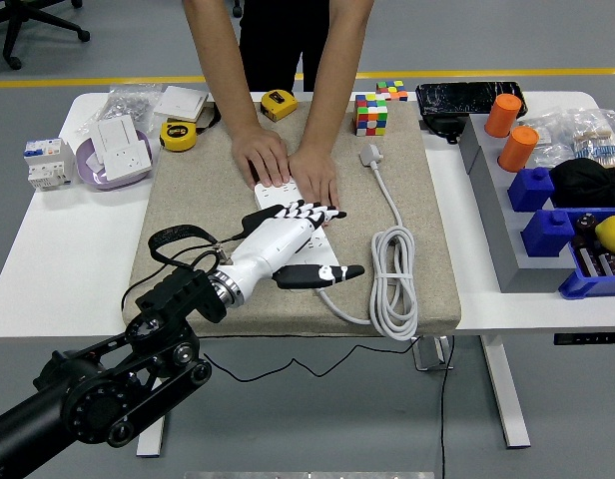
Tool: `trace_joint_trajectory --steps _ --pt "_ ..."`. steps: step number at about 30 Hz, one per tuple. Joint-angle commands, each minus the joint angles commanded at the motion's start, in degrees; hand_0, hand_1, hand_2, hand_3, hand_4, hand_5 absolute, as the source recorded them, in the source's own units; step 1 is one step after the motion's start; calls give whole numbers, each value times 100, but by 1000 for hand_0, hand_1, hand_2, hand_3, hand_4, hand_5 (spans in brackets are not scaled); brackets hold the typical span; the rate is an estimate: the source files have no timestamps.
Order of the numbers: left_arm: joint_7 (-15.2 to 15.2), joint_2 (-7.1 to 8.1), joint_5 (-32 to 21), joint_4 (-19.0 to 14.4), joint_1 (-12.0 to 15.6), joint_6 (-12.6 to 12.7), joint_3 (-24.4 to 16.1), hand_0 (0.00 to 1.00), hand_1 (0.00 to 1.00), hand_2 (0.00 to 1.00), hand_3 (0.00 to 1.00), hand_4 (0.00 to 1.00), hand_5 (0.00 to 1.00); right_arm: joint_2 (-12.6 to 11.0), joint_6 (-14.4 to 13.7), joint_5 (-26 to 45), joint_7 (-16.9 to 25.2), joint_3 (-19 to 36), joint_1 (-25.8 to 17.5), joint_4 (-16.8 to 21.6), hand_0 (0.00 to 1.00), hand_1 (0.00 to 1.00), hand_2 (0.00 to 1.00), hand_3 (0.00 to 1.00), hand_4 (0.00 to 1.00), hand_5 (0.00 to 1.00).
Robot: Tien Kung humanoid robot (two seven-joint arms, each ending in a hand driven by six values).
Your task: Pick up the plug,place it near the board,insert it into the board,press the button
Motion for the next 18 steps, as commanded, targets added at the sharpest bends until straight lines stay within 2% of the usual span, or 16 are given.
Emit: trace_joint_trajectory --steps 3,4,7,9,10,13,15,16,18 --pt "40 -7 -632 -241 -34 -299 124 998 992 918 887 998 998 -4 1 6 -1 -16 -1 0 848 734 705 659 959 602" --pt "90 -14 -853 -315 -60 -415 189 694 662 670 834 874 520 -5 2 4 -4 -19 0 0 847 735 705 658 957 602" --pt "286 -52 -1002 -374 -79 -641 238 694 662 670 834 874 520 -9 0 31 3 -61 3 0 847 735 705 658 957 602" --pt "437 -70 -880 -372 -71 -663 235 694 662 670 834 874 520 -10 -2 51 9 -87 2 0 847 735 705 658 957 602" --pt "542 -75 -774 -367 -64 -676 226 225 122 258 784 590 256 -10 -3 53 10 -90 -1 0 847 733 704 657 956 602" --pt "976 -65 -311 -364 -56 -817 175 225 122 258 784 590 256 -13 3 5 -7 -47 -18 0 847 733 704 657 956 602" --pt "1348 -52 143 -361 -40 -1043 96 225 122 258 784 590 256 -14 5 -19 -15 -23 -34 0 847 733 704 657 956 602" --pt "1480 -48 262 -367 -33 -1155 67 145 37 162 891 497 181 -15 6 -24 -17 -20 -38 0 846 734 705 656 954 603" --pt "1774 -38 434 -397 -24 -1455 21 145 37 162 891 497 181 -15 5 -20 -16 -23 -42 0 846 734 705 656 954 603"
